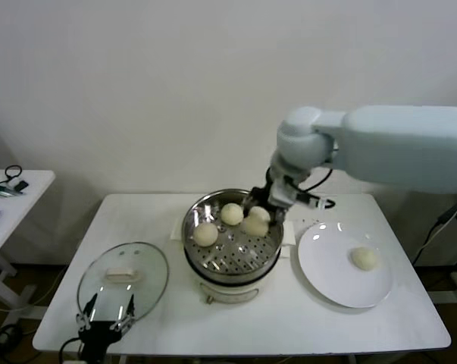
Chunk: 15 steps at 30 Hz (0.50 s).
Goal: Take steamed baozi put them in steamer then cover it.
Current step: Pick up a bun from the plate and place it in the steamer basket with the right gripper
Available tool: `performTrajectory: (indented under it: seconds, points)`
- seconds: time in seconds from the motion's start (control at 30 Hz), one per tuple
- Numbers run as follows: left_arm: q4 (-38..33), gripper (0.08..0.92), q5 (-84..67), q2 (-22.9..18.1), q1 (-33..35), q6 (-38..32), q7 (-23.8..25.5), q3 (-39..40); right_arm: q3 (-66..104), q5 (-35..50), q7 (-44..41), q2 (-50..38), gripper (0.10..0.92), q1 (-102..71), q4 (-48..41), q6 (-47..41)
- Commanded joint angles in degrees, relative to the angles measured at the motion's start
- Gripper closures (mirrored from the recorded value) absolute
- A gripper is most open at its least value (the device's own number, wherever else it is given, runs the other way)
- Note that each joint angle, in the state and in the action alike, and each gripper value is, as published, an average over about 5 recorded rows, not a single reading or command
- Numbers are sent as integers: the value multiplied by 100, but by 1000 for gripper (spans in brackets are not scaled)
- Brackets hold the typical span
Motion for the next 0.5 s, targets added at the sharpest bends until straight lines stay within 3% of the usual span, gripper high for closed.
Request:
performTrajectory:
  seconds: [0.03,0.5]
  points:
    - [-2,177,2,2,25,-6,-3,-4,22,-760,177,649,406,-804,135,258]
    - [33,177,-16,-38,22,-40,-39,-27,57,-1342,361,984,406,-1499,-605,263]
